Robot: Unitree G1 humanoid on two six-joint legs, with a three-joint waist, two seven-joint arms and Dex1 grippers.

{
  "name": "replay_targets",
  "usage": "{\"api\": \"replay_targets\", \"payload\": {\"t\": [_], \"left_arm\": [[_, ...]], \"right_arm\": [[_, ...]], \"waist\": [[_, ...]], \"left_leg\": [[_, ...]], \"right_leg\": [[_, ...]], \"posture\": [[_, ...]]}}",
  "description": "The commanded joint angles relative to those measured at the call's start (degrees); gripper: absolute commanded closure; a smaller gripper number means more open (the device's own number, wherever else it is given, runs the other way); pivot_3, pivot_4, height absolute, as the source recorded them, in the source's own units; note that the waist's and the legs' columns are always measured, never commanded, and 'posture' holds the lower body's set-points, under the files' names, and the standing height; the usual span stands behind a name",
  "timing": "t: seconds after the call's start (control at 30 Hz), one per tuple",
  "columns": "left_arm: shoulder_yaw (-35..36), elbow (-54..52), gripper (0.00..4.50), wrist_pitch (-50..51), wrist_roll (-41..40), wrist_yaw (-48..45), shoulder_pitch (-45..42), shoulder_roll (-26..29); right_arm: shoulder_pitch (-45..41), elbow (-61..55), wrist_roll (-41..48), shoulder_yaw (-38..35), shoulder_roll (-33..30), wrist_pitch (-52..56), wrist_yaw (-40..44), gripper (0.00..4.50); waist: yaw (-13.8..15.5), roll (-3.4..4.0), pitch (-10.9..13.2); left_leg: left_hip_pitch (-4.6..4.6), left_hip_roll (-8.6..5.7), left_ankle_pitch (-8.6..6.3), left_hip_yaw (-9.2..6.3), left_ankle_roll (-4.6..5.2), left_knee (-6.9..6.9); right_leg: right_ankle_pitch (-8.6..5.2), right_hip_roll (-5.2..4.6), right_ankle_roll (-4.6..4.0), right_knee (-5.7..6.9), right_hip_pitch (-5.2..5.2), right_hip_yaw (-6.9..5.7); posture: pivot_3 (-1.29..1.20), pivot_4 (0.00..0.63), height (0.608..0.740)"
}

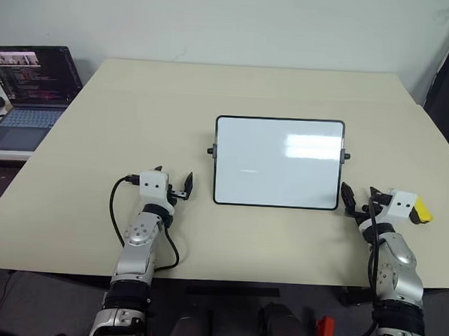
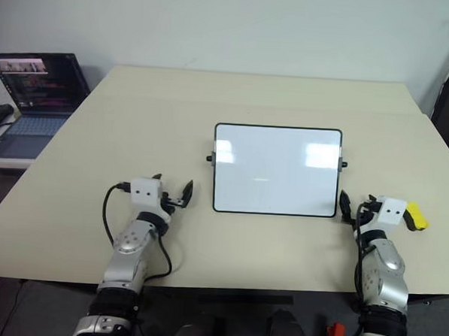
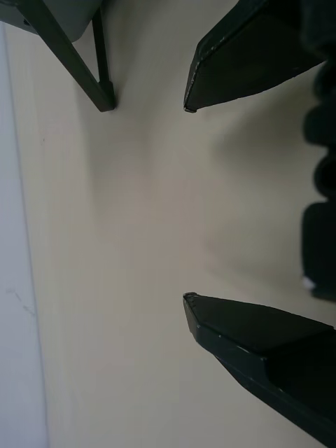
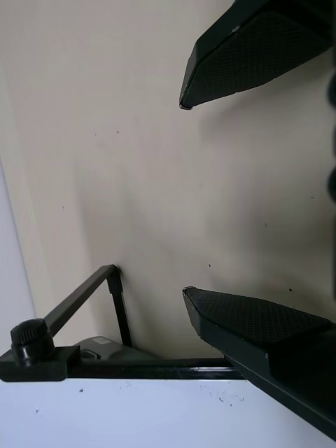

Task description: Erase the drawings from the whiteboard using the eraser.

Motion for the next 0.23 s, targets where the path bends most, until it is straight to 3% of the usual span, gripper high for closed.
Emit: {"api": "replay_targets", "payload": {"t": [0.03,0.23], "left_arm": [[0.5,-0.4,0.00,-0.5,-1.2,-0.6,-0.9,0.0],[0.7,-2.6,0.00,-0.7,-1.4,0.8,2.2,-0.5]], "right_arm": [[-1.2,-1.9,-0.2,0.3,-0.3,-1.3,-0.8,0.04],[0.0,-1.7,0.1,0.8,-1.5,-0.1,0.0,0.04]], "waist": [[-0.1,0.00,0.0],[-0.1,0.04,0.0]], "left_leg": [[0.02,0.00,0.01,0.00,-0.01,0.00],[0.06,0.02,0.03,0.00,-0.01,0.00]], "right_leg": [[0.00,0.00,0.00,0.03,0.00,0.01],[0.00,0.01,0.00,0.06,0.03,0.02]], "posture": [[0.00,0.150,0.740],[0.00,0.150,0.740]]}}
